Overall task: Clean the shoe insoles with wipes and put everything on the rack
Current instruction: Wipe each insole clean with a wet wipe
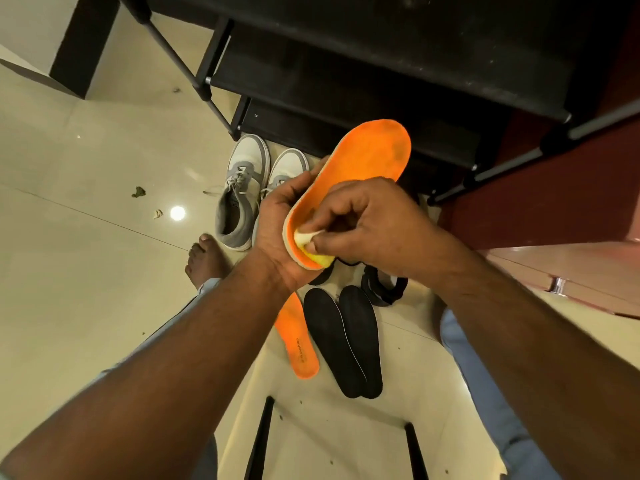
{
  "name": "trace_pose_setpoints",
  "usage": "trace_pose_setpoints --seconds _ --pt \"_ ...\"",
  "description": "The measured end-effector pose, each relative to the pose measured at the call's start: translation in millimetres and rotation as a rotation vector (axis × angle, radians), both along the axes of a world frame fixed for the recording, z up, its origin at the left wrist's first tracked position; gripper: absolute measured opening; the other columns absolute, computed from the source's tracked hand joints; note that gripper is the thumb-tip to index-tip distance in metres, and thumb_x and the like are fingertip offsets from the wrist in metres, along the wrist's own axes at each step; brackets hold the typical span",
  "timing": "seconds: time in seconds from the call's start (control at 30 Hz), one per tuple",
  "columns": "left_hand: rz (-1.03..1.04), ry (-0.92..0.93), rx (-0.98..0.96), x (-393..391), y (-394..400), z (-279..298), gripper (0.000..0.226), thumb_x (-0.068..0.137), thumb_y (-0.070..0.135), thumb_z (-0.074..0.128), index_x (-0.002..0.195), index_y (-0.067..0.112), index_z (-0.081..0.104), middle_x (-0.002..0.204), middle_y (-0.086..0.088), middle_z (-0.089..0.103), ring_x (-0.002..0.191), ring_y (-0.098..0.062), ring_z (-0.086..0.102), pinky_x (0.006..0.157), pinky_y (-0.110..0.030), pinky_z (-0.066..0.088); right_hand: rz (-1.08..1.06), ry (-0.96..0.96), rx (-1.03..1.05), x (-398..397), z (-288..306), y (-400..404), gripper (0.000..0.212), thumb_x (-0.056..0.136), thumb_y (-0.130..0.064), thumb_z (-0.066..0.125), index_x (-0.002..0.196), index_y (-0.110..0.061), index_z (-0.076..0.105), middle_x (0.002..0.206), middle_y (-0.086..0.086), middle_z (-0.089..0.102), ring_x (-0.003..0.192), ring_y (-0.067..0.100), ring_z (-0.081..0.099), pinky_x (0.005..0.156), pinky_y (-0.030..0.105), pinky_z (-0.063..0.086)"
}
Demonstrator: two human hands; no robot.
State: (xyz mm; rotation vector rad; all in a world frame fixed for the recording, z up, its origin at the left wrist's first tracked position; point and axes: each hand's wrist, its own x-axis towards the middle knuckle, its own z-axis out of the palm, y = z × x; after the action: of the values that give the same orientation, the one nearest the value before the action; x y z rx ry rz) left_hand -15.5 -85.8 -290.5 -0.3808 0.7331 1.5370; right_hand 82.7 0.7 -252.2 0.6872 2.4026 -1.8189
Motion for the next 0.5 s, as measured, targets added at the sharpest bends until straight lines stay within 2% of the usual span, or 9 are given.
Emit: trace_pose_setpoints --seconds 0.07,0.13,0.2,0.27,0.33,0.43,0.5 --pt "-0.015 0.032 0.023 -0.1 -0.1 -2.6 0.033 0.086 0.031 0.048 0.106 0.01 0.064 0.089 -0.011 0.071 0.081 -0.025 0.071 0.07 -0.033 0.061 -0.113 -0.014 0.162 0.1 -6.0 4.6 0.01 0.078 -0.012 0.075 0.086 -0.016 0.073 0.083 -0.016 0.062 0.079 -0.001 0.06 0.072 0.01 0.046" --pt "-0.04 0.046 0.013 1.2 0.2 -5.1 0.036 0.085 0.034 0.049 0.108 0.012 0.064 0.093 -0.009 0.071 0.085 -0.023 0.069 0.074 -0.032 0.059 -0.169 -0.045 0.221 1.3 -9.0 7.7 0.01 0.079 -0.012 0.074 0.087 -0.016 0.073 0.083 -0.015 0.061 0.077 -0.003 0.058 0.07 0.01 0.044" --pt "-0.022 0.007 0.037 1.4 -1.1 -5.9 0.037 0.087 0.037 0.048 0.102 0.011 0.068 0.09 -0.009 0.07 0.086 -0.024 0.069 0.075 -0.035 0.059 -0.104 -0.028 0.124 1.5 -6.3 4.1 0.011 0.077 -0.009 0.075 0.085 -0.016 0.073 0.081 -0.015 0.063 0.076 -0.001 0.06 0.07 0.014 0.048" --pt "0.019 -0.074 0.101 -0.4 -3.2 -5.3 0.041 0.089 0.04 0.047 0.091 0.007 0.072 0.079 -0.011 0.07 0.077 -0.027 0.071 0.069 -0.038 0.061 -0.021 0.037 0.026 -0.4 -1.0 -5.0 0.013 0.074 -0.005 0.076 0.083 -0.014 0.074 0.083 -0.012 0.067 0.079 0.001 0.063 0.073 0.017 0.052" --pt "0.017 -0.1 0.109 -1.5 -4.5 -5.1 0.045 0.089 0.045 0.047 0.094 0.007 0.07 0.081 -0.013 0.07 0.078 -0.029 0.072 0.068 -0.039 0.061 -0.013 0.064 0.011 -1.8 -1.4 -8.3 0.013 0.074 -0.005 0.076 0.084 -0.013 0.074 0.085 -0.011 0.067 0.082 0.002 0.063 0.073 0.014 0.051" --pt "-0.083 -0.008 0.034 1.7 -2.2 -4.0 0.052 0.089 0.054 0.044 0.119 0.014 0.061 0.115 -0.011 0.065 0.101 -0.027 0.066 0.082 -0.039 0.058 -0.132 -0.006 0.182 0.0 -12.9 0.1 0.01 0.077 -0.01 0.073 0.086 -0.014 0.073 0.088 -0.006 0.066 0.081 0.003 0.06 0.072 0.013 0.047" --pt "-0.12 0.012 0.042 3.8 -1.3 -2.4 0.059 0.086 0.057 0.045 0.132 0.021 0.051 0.13 -0.009 0.056 0.109 -0.026 0.061 0.081 -0.037 0.057 -0.195 -0.076 0.288 3.1 -19.7 6.9 0.01 0.079 -0.011 0.072 0.088 -0.016 0.072 0.091 -0.007 0.063 0.082 0.001 0.056 0.072 0.014 0.044"
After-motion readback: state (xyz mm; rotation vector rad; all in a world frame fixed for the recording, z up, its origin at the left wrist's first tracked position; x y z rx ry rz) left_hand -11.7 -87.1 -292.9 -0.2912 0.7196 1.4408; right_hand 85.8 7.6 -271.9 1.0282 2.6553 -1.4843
